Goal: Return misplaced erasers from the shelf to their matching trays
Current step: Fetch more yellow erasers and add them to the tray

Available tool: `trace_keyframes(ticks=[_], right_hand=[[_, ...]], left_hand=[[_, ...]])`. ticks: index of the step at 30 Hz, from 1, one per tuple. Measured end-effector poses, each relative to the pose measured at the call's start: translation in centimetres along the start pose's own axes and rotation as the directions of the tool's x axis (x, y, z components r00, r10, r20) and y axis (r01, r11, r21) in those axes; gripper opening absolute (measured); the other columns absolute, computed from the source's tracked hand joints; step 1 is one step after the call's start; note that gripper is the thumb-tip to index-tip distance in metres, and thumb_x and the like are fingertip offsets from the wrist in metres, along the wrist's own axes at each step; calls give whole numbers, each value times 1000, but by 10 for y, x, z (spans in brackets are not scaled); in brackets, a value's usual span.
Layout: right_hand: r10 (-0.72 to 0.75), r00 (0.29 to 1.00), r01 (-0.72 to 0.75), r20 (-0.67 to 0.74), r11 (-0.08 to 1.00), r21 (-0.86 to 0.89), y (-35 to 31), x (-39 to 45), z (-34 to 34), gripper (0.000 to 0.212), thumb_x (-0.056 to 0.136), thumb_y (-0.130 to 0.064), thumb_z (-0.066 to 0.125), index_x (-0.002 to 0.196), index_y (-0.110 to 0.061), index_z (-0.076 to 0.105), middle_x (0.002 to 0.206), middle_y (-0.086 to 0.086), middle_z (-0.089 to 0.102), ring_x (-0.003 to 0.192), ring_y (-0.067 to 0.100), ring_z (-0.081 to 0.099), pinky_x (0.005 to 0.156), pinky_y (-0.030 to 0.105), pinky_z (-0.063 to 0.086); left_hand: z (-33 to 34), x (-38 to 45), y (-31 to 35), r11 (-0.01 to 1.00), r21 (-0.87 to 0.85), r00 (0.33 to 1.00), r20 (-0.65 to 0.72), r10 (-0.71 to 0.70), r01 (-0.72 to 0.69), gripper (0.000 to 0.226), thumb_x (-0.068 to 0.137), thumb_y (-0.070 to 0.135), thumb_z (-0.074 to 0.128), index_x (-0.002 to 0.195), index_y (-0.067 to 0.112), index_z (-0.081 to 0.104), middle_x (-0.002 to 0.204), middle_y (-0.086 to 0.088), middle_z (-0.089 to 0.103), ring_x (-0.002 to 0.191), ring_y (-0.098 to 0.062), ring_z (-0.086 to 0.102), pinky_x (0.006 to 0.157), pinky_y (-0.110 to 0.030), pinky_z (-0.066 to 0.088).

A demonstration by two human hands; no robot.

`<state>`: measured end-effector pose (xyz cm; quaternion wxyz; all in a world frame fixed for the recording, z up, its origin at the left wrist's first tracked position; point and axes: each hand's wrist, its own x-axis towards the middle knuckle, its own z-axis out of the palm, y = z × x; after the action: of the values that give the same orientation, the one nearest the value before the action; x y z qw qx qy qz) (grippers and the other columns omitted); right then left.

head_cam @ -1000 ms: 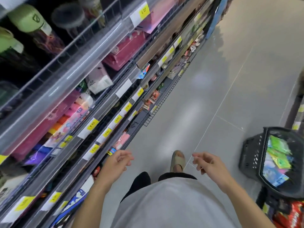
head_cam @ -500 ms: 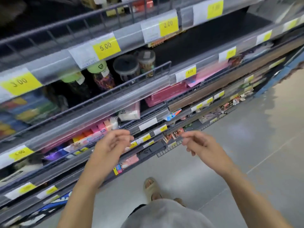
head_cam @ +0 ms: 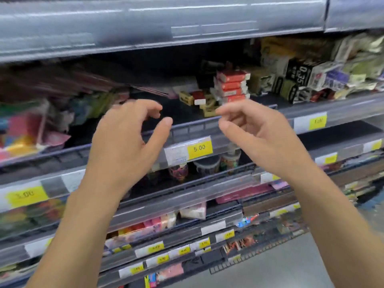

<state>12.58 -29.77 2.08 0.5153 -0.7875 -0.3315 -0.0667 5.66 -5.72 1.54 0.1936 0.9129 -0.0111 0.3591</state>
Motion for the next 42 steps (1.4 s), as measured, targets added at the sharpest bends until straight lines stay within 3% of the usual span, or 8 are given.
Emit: trace_keyframes(ticks=[7,12,17,22,27,31,34,42], right_hand=[[-135,968,227,210,828,-513,-17,97,14,28,95,-33,64,122,-28,67,97,-14,60,89,4,61,77,15,39],[105,929,216,355,625,-750,-14,139,39,41,98,-39,56,135,-19,57,132,10,56,119,31,54,86,29,41],[205,925,188,320,487,-853,-5,155,56,31,98,-27,59,125,-12,62,126,16,61,118,36,54,79,31,43],[164,946,145,281,560,-815,-2,158,56,36,89,-3,62,123,-15,63,123,16,61,113,36,59,82,31,45],[60,945,117,321,856,-504,-10,155,45,28,89,-8,63,107,-29,70,103,-11,69,94,7,62,78,14,44],[-50,909,110,413,986,-122,-19,144,43,28,83,-7,73,91,-34,70,83,-19,69,71,-8,62,73,10,49],[-106,888,100,447,994,37,-19,139,46,27,83,-8,78,87,-32,68,79,-15,70,71,-2,62,75,16,52],[140,843,240,520,767,-596,-23,147,0,12,87,-27,75,95,-34,69,84,-21,63,72,-3,59,55,8,41]], left_hand=[[14,3,1,926,375,996,94,-2,-33,42,104,56,42,98,29,75,83,2,71,78,-29,67,57,-32,36],[15,2,0,931,366,998,63,-11,-13,48,101,58,38,92,30,77,78,7,70,73,-23,65,59,-30,30],[14,2,2,936,351,998,55,-27,6,49,101,59,37,92,32,77,76,10,68,72,-19,63,60,-29,30],[10,4,4,944,328,995,80,-64,34,50,99,64,33,95,36,74,81,13,69,79,-15,64,61,-29,32],[7,18,-3,960,69,959,56,-277,273,42,89,72,43,112,41,58,86,28,62,81,6,57,64,-23,39],[3,38,-5,938,-99,941,90,-325,333,53,94,58,61,138,30,51,94,25,64,88,-5,59,74,-31,41],[3,46,-8,955,-115,958,123,-259,273,36,97,42,64,129,25,67,97,6,73,93,-19,64,77,-30,47],[4,45,-17,922,-160,933,124,-337,353,12,96,37,68,103,30,74,87,4,72,81,-19,70,76,-34,56]])
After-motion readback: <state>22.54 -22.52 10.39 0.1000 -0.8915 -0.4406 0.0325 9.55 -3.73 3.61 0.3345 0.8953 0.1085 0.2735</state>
